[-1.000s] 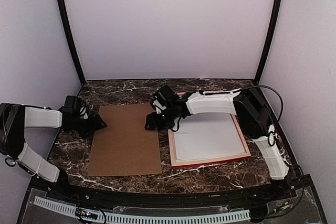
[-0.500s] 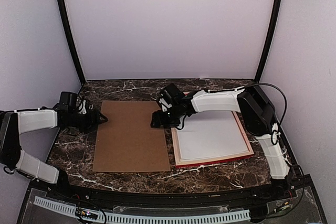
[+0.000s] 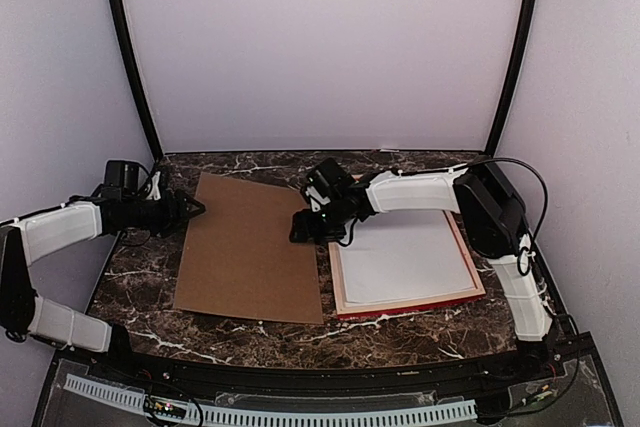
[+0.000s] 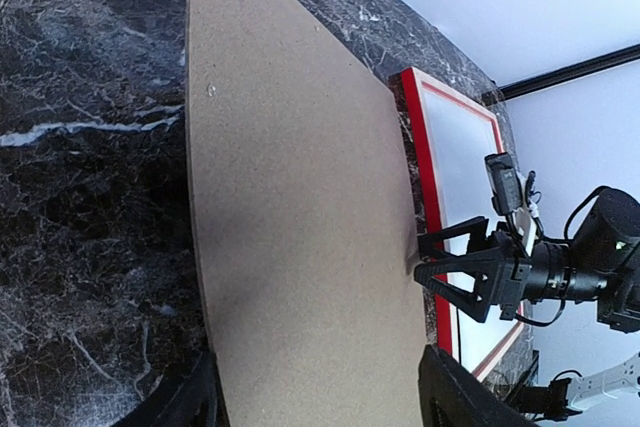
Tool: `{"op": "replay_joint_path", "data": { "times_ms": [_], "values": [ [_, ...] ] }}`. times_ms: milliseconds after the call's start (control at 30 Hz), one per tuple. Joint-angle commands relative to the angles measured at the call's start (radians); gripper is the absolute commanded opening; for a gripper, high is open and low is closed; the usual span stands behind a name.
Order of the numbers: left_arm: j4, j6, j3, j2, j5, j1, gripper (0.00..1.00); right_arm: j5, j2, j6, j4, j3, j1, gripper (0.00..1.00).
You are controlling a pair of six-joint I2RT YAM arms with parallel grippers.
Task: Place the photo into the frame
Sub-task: Turn over the backboard.
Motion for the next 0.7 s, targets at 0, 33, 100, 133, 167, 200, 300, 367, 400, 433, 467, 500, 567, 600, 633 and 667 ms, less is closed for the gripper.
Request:
{"op": "replay_joint_path", "data": {
  "times_ms": [0,33,100,133,167,200,300,367,400,433,467,500,567,600,633,667],
  "values": [
    [0.000,0.001,0.040,-0.032,0.196,-0.025,0.70,-0.110,0.017,-0.017,0.023,-0.040,0.019,0.70],
    [0.000,0.001,0.044,-0.035,0.211,-0.025,0.69,-0.127,0.012,-0.018,0.039,-0.052,0.015,0.70],
    [0.000,0.000,0.054,-0.039,0.232,-0.024,0.68,-0.172,0.003,-0.015,0.079,-0.076,0.010,0.70],
    [0.000,0.001,0.061,-0.040,0.240,-0.024,0.68,-0.195,-0.002,-0.014,0.102,-0.087,0.006,0.70],
    [-0.003,0.002,0.065,-0.042,0.255,-0.024,0.67,-0.217,-0.005,-0.014,0.117,-0.096,0.004,0.70],
    [-0.007,0.004,0.074,-0.042,0.266,-0.024,0.67,-0.234,-0.007,-0.014,0.131,-0.103,0.002,0.70],
    [-0.038,0.014,0.097,-0.045,0.282,-0.023,0.64,-0.270,-0.014,-0.021,0.158,-0.121,-0.006,0.70],
    [-0.069,0.024,0.117,-0.048,0.283,-0.024,0.63,-0.286,-0.018,-0.022,0.172,-0.132,-0.011,0.70],
    [-0.094,0.032,0.131,-0.051,0.272,-0.024,0.61,-0.289,-0.020,-0.023,0.175,-0.136,-0.013,0.70],
    [-0.108,0.036,0.138,-0.052,0.263,-0.024,0.61,-0.291,-0.022,-0.025,0.177,-0.139,-0.015,0.70],
    [-0.141,0.045,0.154,-0.055,0.238,-0.024,0.60,-0.292,-0.024,-0.028,0.178,-0.142,-0.016,0.70],
    [-0.154,0.050,0.166,-0.056,0.225,-0.025,0.59,-0.294,-0.026,-0.030,0.178,-0.144,-0.017,0.70],
    [-0.189,0.058,0.180,-0.057,0.189,-0.025,0.57,-0.296,-0.029,-0.036,0.177,-0.148,-0.018,0.70],
    [-0.202,0.061,0.184,-0.057,0.172,-0.024,0.55,-0.296,-0.029,-0.037,0.178,-0.149,-0.020,0.70],
    [-0.209,0.061,0.190,-0.056,0.166,-0.024,0.54,-0.296,-0.029,-0.040,0.177,-0.149,-0.020,0.70],
    [-0.216,0.062,0.193,-0.054,0.160,-0.024,0.51,-0.296,-0.029,-0.041,0.176,-0.150,-0.020,0.70]
  ]
}}
